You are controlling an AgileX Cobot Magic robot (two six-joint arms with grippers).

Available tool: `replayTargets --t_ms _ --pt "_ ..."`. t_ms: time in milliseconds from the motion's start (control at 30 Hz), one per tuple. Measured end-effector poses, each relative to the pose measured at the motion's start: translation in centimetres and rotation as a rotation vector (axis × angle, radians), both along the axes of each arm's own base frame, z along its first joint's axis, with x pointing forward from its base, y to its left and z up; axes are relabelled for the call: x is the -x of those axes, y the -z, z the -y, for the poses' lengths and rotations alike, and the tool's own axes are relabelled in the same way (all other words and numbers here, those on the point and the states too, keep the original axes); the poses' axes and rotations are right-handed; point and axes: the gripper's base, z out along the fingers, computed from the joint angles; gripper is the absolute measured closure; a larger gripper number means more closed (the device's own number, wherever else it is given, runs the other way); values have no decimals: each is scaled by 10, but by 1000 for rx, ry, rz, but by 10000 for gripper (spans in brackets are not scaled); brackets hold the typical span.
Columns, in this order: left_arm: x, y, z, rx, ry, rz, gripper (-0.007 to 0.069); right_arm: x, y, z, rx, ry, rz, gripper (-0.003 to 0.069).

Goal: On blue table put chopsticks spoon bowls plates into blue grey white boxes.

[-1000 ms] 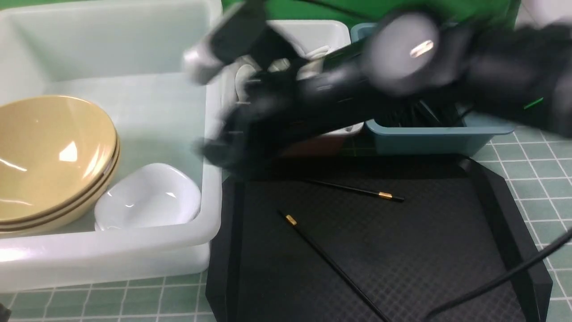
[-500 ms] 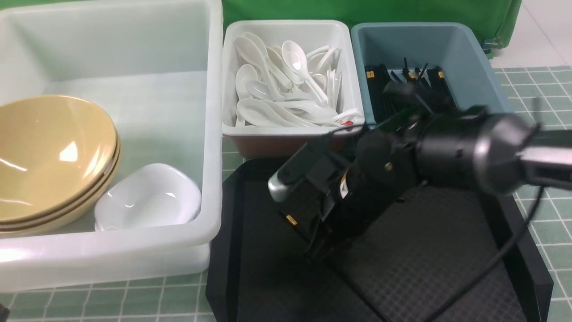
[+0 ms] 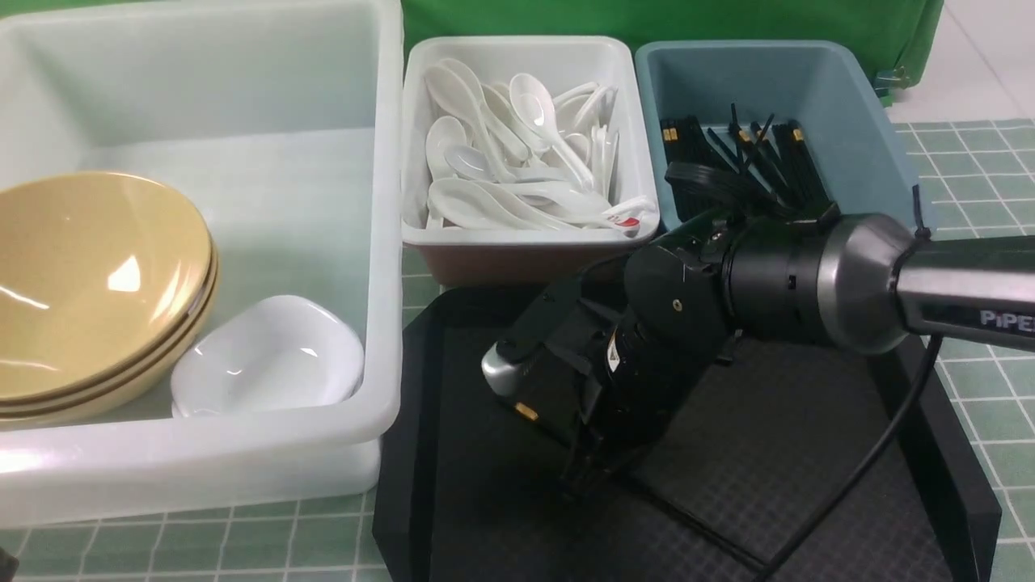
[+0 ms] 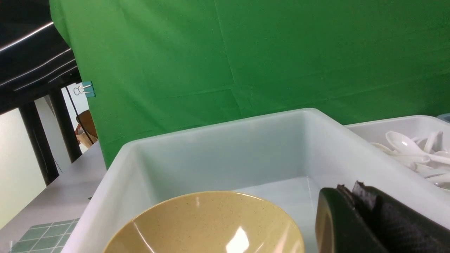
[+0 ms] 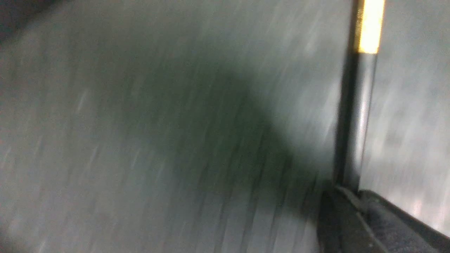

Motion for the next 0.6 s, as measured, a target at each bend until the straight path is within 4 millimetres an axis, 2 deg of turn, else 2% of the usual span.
replayTargets --t_ms 33,67,100,167,200,233,267,300,333,400,433,467,500,533,567,600 --pt "0 0 0 0 0 0 620 0 -5 1 -2 -3 9 596" --pt "0 0 0 0 0 0 620 3 -19 4 -2 -17 34 597" --pt "0 0 0 0 0 0 620 5 -48 12 -25 -38 127 597" --pt "0 0 0 0 0 0 620 4 -89 27 -77 -31 285 597" --pt "0 0 0 0 0 0 620 5 -92 28 -78 -33 296 597" --pt "0 0 0 0 0 0 620 -4 -119 45 -130 5 436 598" --pt "0 0 0 0 0 0 620 -7 -123 49 -143 21 463 598" --pt "0 0 0 0 0 1 620 -24 -141 71 -197 92 599 598" --pt "0 0 0 0 0 1 620 -37 -148 85 -232 144 681 598" --pt "0 0 0 0 0 1 620 -64 -152 109 -324 276 811 598" --pt "0 0 0 0 0 1 620 -65 -150 109 -321 276 807 598" --pt "0 0 0 0 0 1 620 -78 -150 120 -369 341 854 596" --pt "0 0 0 0 0 1 620 -95 -141 133 -412 419 882 583" --pt "0 0 0 0 0 1 620 -102 -136 137 -421 448 881 575" --pt "0 0 0 0 0 1 620 -121 -116 147 -419 515 847 536" --pt "0 0 0 0 0 1 620 -129 -107 151 -408 545 822 507"
